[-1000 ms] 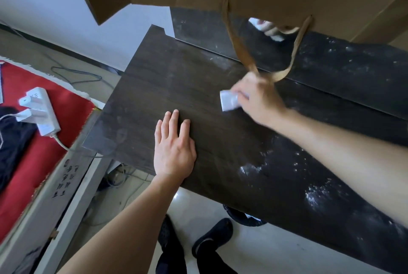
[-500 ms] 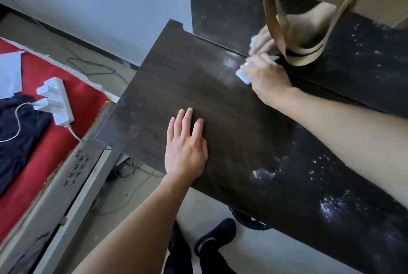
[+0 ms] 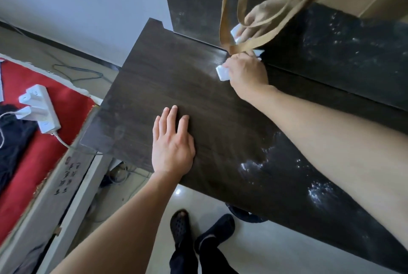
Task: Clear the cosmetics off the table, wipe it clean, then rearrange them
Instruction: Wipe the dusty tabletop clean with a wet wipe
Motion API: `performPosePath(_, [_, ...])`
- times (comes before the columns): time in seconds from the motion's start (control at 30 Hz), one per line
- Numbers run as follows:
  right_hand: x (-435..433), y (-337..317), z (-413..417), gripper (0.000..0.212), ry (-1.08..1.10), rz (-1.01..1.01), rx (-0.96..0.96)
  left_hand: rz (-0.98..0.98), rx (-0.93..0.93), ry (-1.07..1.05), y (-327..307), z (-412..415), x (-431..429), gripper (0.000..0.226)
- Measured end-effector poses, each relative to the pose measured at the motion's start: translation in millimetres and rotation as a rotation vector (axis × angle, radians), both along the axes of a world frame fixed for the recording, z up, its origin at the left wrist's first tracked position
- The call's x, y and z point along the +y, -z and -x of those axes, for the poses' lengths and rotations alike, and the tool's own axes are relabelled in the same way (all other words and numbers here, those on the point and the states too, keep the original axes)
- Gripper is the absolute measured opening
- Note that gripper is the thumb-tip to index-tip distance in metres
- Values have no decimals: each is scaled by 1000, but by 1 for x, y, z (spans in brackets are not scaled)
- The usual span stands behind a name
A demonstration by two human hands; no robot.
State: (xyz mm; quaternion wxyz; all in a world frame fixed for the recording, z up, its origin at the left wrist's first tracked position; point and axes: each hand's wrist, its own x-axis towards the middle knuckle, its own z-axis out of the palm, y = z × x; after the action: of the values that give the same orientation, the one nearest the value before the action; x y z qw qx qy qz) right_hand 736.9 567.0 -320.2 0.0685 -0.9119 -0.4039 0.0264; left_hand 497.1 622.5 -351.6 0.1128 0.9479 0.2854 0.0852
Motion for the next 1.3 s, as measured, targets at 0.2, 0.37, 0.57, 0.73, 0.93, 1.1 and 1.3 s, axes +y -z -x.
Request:
performPosePath(0.2, [-139, -5, 3, 29, -4, -143, -22, 21, 5, -8, -1, -1, -1, 39])
performPosePath(0.37, [-136, -5, -40, 26, 150, -152, -155, 19, -15, -11, -1, 0, -1, 39])
performPosePath(0.57, [-140, 3, -35, 28, 248, -86, -180, 0, -30, -11, 4, 0, -1, 40])
performPosePath(0.73, [-182, -22, 11, 25, 317, 83, 33, 18, -26, -3, 2, 0, -1, 40])
performPosePath(0.93, [-161, -34, -15, 17, 504, -140, 154, 18, -28, 7, 4, 0, 0, 37])
performPosePath(1.1, [-131, 0, -29, 21, 704, -231, 98, -8, -21, 23, 8, 0, 1, 37])
performPosePath(1.3, [-178, -16, 105, 16, 309, -194, 339, 30, -16, 23, 5, 0, 1, 37])
